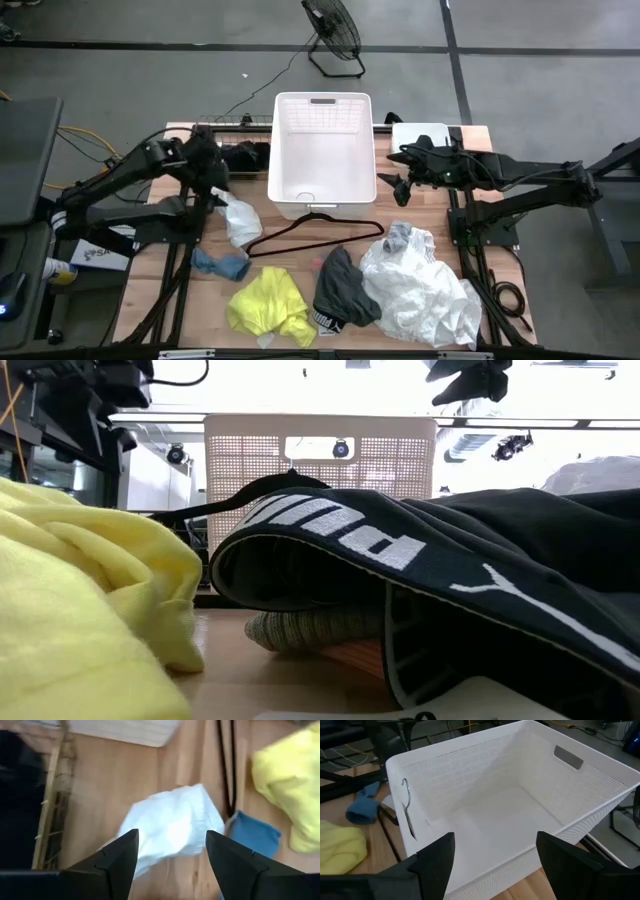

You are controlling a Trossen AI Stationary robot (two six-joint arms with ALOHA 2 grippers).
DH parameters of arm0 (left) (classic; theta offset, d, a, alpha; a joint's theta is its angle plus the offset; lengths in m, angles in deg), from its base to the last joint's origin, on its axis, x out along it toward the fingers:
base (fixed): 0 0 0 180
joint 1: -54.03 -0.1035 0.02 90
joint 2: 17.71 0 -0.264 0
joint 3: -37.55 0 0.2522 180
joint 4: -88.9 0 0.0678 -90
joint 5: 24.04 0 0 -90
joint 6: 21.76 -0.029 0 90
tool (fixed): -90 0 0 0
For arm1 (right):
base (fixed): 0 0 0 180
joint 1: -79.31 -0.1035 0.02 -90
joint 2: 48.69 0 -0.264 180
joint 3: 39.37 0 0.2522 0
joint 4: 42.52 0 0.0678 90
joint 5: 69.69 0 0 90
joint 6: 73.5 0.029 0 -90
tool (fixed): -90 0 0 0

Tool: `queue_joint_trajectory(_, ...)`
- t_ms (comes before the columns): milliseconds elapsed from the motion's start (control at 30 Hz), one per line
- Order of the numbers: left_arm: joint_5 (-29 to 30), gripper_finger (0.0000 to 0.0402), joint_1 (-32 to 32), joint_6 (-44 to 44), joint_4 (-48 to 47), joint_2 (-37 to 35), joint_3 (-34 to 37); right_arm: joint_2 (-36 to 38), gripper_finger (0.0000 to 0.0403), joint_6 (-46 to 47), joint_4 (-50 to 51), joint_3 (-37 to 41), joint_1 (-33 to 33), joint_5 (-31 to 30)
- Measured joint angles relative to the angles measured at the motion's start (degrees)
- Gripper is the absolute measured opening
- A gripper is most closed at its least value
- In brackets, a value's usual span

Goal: Pick & Place Cloths
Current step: Put the white underwear into the wire basket

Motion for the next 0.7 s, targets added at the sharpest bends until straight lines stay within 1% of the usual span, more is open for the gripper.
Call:
queue_joint_trajectory(67, 0.5, 0.0229, 2.8, 0.0, 0.1, 0.1, 0.0, 0.0, 0.0271, 0.0, 0.0, 0.0, 0.0, 0.0)
queue_joint_trajectory(200, 5.2, 0.0229, 8.1, 0.0, 0.4, 0.1, 0.2, 0.0, 0.0271, -0.2, 0.0, 0.0, 0.0, 0.0)
queue_joint_trajectory(367, 9.3, 0.0229, 13.9, -0.6, 0.4, 0.1, 3.7, 0.0, 0.0271, -0.4, 0.3, 0.0, 0.0, 0.0)
queue_joint_trajectory(533, 15.3, 0.0229, 18.4, -1.7, 0.8, 1.0, 8.6, 0.0, 0.0271, -0.4, 0.9, 0.1, 0.0, 0.0)
queue_joint_trajectory(700, 21.7, 0.0229, 21.2, -5.4, 3.0, 1.6, 10.8, 0.0, 0.0271, -0.5, 1.0, 0.1, 0.0, 0.0)
